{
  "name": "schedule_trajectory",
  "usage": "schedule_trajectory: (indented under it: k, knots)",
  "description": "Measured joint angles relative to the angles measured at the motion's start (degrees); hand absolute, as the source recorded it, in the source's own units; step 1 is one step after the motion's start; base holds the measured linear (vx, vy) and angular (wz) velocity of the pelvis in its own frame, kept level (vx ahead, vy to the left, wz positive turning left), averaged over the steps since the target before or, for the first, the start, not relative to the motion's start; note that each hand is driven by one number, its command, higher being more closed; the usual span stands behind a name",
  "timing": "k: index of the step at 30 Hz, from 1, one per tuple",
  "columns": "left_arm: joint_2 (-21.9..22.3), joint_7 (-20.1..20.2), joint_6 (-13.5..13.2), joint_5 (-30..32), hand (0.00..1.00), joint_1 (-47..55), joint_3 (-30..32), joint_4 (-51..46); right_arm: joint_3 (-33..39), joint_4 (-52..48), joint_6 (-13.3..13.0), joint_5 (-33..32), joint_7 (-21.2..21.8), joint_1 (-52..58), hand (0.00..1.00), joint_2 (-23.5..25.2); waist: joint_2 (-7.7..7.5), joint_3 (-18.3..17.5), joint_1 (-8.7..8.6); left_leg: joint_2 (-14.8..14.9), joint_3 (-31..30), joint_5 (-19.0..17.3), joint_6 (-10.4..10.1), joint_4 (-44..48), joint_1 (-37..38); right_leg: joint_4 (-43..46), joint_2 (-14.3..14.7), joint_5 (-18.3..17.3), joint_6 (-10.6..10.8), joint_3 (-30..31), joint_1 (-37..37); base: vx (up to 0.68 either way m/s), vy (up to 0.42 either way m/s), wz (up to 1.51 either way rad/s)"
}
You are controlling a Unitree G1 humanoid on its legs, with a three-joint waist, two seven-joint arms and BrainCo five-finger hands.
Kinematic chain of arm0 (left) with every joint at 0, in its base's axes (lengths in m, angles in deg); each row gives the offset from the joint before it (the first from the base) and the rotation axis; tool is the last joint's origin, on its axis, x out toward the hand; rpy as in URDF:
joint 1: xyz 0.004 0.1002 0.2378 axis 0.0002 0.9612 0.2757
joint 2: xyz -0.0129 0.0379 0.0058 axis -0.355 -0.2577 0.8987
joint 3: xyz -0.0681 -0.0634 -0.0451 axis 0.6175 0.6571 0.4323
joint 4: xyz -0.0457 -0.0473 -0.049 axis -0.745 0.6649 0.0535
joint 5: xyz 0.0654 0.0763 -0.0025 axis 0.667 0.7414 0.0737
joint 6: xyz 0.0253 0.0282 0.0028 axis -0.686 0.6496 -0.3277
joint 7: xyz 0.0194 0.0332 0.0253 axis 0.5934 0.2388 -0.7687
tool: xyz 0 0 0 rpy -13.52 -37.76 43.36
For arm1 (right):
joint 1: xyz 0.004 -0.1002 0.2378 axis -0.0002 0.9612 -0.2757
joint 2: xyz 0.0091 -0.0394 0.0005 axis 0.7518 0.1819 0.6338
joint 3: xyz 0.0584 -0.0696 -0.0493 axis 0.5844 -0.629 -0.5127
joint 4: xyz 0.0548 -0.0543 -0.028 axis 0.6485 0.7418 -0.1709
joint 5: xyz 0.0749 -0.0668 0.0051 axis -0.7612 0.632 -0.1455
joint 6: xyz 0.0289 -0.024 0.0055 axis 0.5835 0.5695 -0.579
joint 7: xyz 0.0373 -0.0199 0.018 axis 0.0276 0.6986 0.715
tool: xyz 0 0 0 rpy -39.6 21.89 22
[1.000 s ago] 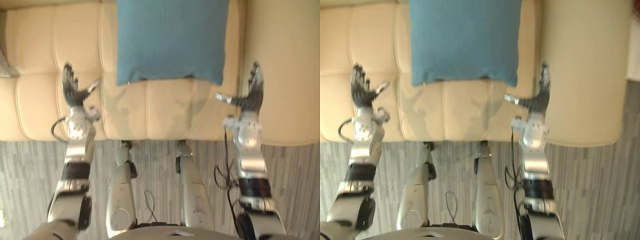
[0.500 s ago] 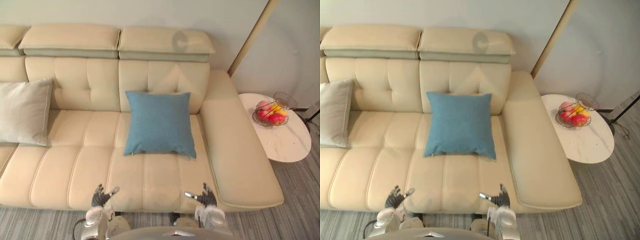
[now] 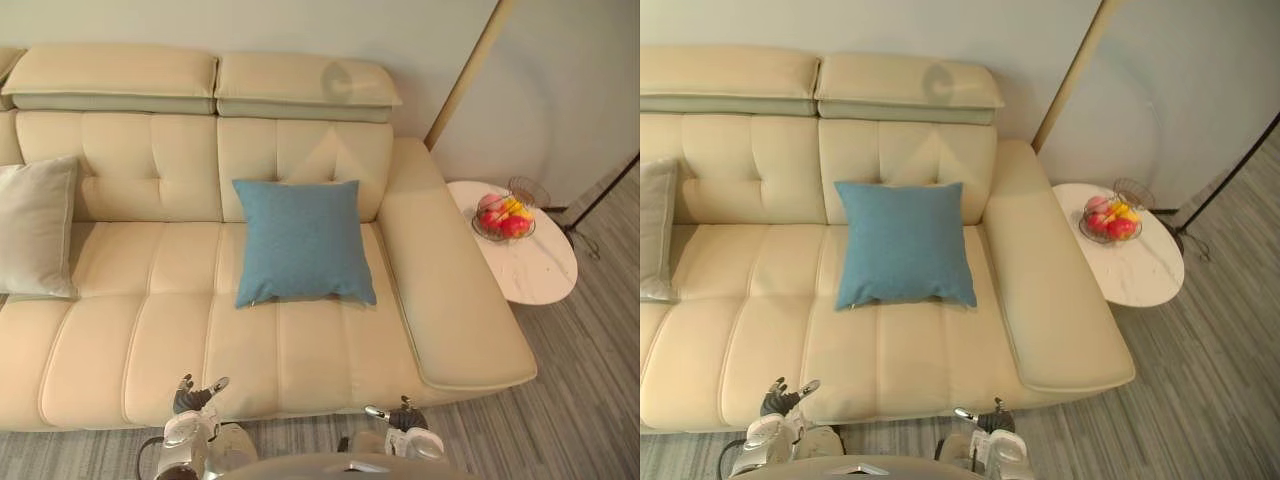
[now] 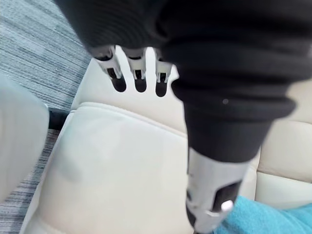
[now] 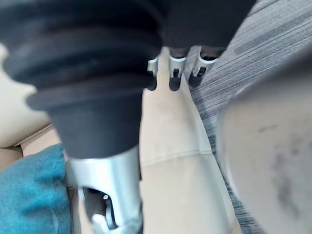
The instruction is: Pick up cushions and gather them together orderly.
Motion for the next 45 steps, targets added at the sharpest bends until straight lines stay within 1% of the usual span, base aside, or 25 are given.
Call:
schedule_trajectory:
  k: [1,2,3,4,6,7,8,9,10,11,12,14,15,16,17,18,19,20,22,25,26,36,40,42,45]
  knots:
    - [0.85,-0.01,-0.24,0.06,0.0,-0.08,-0.69,-0.46,-0.23,-0.02,0.03,0.0,-0.04,-0.82,0.0,-0.95,0.52,-0.19,1.06,0.07,1.7,2.75,-0.46,-1.26,-1.88,-6.79,0.6,-3.62,0.01,-0.04,1.34,-0.22,-0.138,-0.3]
    - [0.87,-0.05,-0.19,0.09,0.0,-0.38,-0.89,-0.12,-0.42,0.05,0.05,0.0,-0.04,-1.23,0.0,-1.04,0.98,0.19,1.16,0.19,1.61,3.14,-0.56,-1.39,-2.33,-7.24,0.73,-3.78,0.17,-0.04,0.93,-0.33,-0.141,-0.14]
    - [1.09,-0.23,0.08,0.14,0.0,-0.87,-2.82,0.55,-1.3,-0.07,0.12,-0.01,-0.16,-2.63,0.0,-1.9,3.25,1.0,0.84,0.82,0.95,5.06,1.09,-3.38,-3.03,-7.76,1.91,-2.43,-0.48,-0.81,-0.06,-0.3,-0.069,0.18]
    - [1.91,-0.36,0.01,0.34,0.0,-0.52,-4.62,0.56,-1.9,-0.03,0.2,-0.02,-0.55,-2.16,0.0,-2.41,5.04,1.06,0.54,1.31,1.03,6.43,0.63,-6.15,-2.67,-8.27,2.7,-1.65,-0.92,-1.59,-0.42,-0.29,-0.052,0.24]
    - [2.16,-0.6,-0.05,1.15,0.0,-0.27,-5.31,0.55,-3.21,-0.04,0.28,-0.01,-1.45,-1.72,0.0,-2.97,5.55,1.27,0.44,1.39,1.89,6.07,0.08,-8.46,-1.46,-8.81,2.89,-1.26,-1.6,-2.09,-0.28,-0.19,-0.01,0.13]
    - [2.33,-0.65,-0.04,1.46,0.0,-0.06,-5.68,0.69,-3.66,-0.08,0.3,-0.02,-1.6,-1.72,0.0,-2.81,4.91,1.42,0.35,1.48,3.77,3.38,-0.86,-9.35,-0.97,-10.31,2.17,0.07,-2.55,-2.32,-0.18,-0.16,0.053,-0.06]
    - [1.87,-0.62,-0.15,2.28,0.0,-0.47,-5.64,0.63,-3.72,-0.08,0.28,-0.02,-2.0,-1.72,0.0,-2.32,4.5,1.61,0.39,1.35,4.48,3.12,-0.31,-5.44,-1.51,-11.74,1.21,1.62,-2.86,-2.28,-0.19,-0.13,0.075,-0.12]
    - [1.87,-0.57,-0.13,2.37,0.0,-0.54,-5.62,0.69,-3.68,-0.08,0.28,-0.02,-2.07,-1.67,0.0,-2.33,4.5,1.61,0.38,1.1,4.24,2.91,0.03,-2.86,-1.67,-12.0,0.91,1.95,-2.65,-2.24,-0.19,-0.06,0.096,-0.18]
    - [1.91,-0.54,-0.12,2.63,0.0,-0.47,-5.68,0.83,-3.52,-0.09,0.3,-0.03,-2.16,-1.37,0.0,-2.58,4.5,1.61,0.01,0.07,3.9,-0.54,0.59,3.35,-1.2,-12.01,0.25,2.43,-1.92,-1.73,-0.16,-0.06,0.112,-0.11]
    - [2.14,-0.49,-0.11,3.41,0.0,-0.21,-5.67,1.22,-3.47,-0.11,0.35,-0.02,-2.14,-0.77,0.0,-2.66,4.37,1.74,-0.41,-0.53,4.02,-2.87,0.69,4.9,-1.09,-11.86,-0.19,2.69,-1.36,-1.44,-0.15,-0.07,0.123,-0.13]
    - [2.18,-0.31,-0.11,3.43,0.0,-0.28,-5.64,1.17,-3.42,-0.1,0.37,-0.02,-2.12,-0.46,0.0,-2.68,4.49,1.66,-0.4,-0.87,4.23,-2.99,0.57,5.25,-1.06,-11.95,-0.24,2.97,-0.97,-1.08,-0.11,-0.09,0.123,-0.07]
    - [1.62,0.27,-0.01,3.44,0.0,-0.14,-5.62,1.12,-3.28,-0.01,0.49,-0.02,-2.04,0.13,0.0,-2.15,3.21,0.98,-0.99,-2.75,4.67,-2.72,-0.1,1.34,-0.21,-14.18,-1.07,4.59,-0.55,-0.1,-0.14,-0.07,0.123,-0.09]
    - [1.01,0.39,-0.01,3.45,0.0,-0.32,-5.43,0.9,-2.75,0.09,0.48,-0.01,-2.03,0.35,0.0,-1.01,1.73,0.92,-1.33,-4.64,3.7,-3.3,0.08,2.28,-0.3,-16.09,-2.66,6.16,0.04,0.36,-0.25,-0.01,0.153,-0.22]
    - [1.05,0.42,-0.01,3.42,0.0,-0.37,-5.17,0.77,-2.46,0.21,0.45,-0.01,-2.01,0.25,0.0,-0.92,1.92,1.1,-1.2,-4.63,2.42,-3.69,0.54,5.53,-1.16,-16.12,-2.55,6.39,0.37,0.59,-0.24,-0.01,0.17,-0.42]
    - [0.85,0.65,0.19,3.45,0.0,-0.12,-4.72,1.67,-2.16,0.69,0.56,-0.04,-1.98,0.01,0.0,-0.91,2.59,0.79,-1.53,-4.5,1.62,-6.8,0.74,6.29,-0.81,-16.32,-1.7,6.72,0.75,1.94,0.05,0.0,0.153,-0.34]
    - [0.51,0.71,0.29,3.47,0.0,0.27,-4.54,2.36,-2.15,0.55,0.46,-0.03,-1.83,0.45,0.0,-0.47,1.92,-0.57,-2.26,-5.5,2.36,-6.49,1.19,4.02,-0.09,-18.07,-2.31,7.67,0.53,2.35,0.15,0.0,0.114,-0.28]
    - [0.42,0.71,0.34,3.47,0.0,0.21,-4.52,2.52,-2.12,0.65,0.44,-0.05,-1.82,0.64,0.0,-0.44,1.37,-0.94,-2.25,-5.87,2.52,-6.34,1.23,3.26,0.31,-18.96,-2.35,8.08,0.36,2.84,0.42,0.01,0.097,-0.16]
    - [0.38,0.75,0.41,3.59,0.0,0.18,-4.54,2.62,-0.88,1.56,0.39,-0.06,-1.7,0.69,0.0,-0.36,1.59,-1.08,-2.27,-6.38,2.46,-6.36,1.21,2.42,0.53,-20.92,-2.32,8.97,-0.02,3.19,1.01,0.0,0.078,-0.14]
    - [0.37,0.88,0.48,4.45,0.0,0.11,-4.51,2.98,1.24,2.13,0.45,-0.18,-1.36,0.79,0.0,-0.36,1.32,-1.25,-2.37,-7.13,2.33,-6.35,1.19,0.98,1.37,-23.39,-2.3,9.45,-0.36,3.4,2.21,0.01,0.074,-0.06]
    - [0.25,1.58,0.55,4.65,0.0,0.05,-4.49,3.78,1.78,2.33,0.45,-0.57,-1.32,0.86,0.0,-0.47,1.03,-1.56,-2.4,-8.03,2.33,-6.03,0.75,-1.44,3.53,-24.85,-2.11,10.26,-1.14,4.83,3.4,0.04,0.021,-0.09]
    - [-2.94,3.18,0.94,7.35,0.0,-0.21,-4.52,9.99,3.88,9.3,1.31,-0.52,-0.85,-1.73,0.0,-2.42,1.11,-0.97,-1.74,-10.53,-2.4,-0.15,1.05,-15.85,14.83,-29.26,-1.06,9.35,-1.44,4.79,10.24,0.02,-0.004,-0.04]
    - [-3.05,3.21,0.94,7.32,0.0,-0.21,-4.65,10.04,3.88,9.46,1.33,-0.53,-0.85,-1.74,0.0,-2.44,0.9,-0.86,-1.72,-10.56,-2.55,-0.13,1.06,-15.93,14.82,-29.31,-1.1,9.3,-1.34,4.54,10.32,0.0,0.0,0.0]
    - [-3.62,3.26,1.22,6.6,0.0,-0.21,-5.68,10.13,3.87,11.51,1.69,-0.65,-0.76,-2.3,0.0,-3.3,0.88,-0.88,-1.88,-10.54,-2.61,-0.12,1.04,-15.94,15.04,-30.11,-1.24,9.98,-0.11,3.8,11.26,0.0,-0.005,0.02]
    - [-3.85,3.29,1.46,5.57,0.0,0.06,-5.69,10.31,3.88,11.9,2.22,-0.79,-0.76,-2.19,0.0,-3.63,0.89,-0.88,-2.78,-10.45,-2.92,-0.04,0.91,-15.94,15.26,-30.84,-1.26,10.38,0.52,2.94,12.13,0.0,-0.026,0.06]
    - [-4.11,3.57,1.74,4.19,0.0,0.31,-5.67,10.47,3.88,13.27,2.68,-1.19,-0.77,-2.29,0.0,-4.6,1.21,-0.77,-3.21,-10.08,-1.88,-0.01,0.85,-15.93,16.05,-31.22,-1.14,10.95,1.23,3.07,12.49,-0.03,-0.026,-0.15]
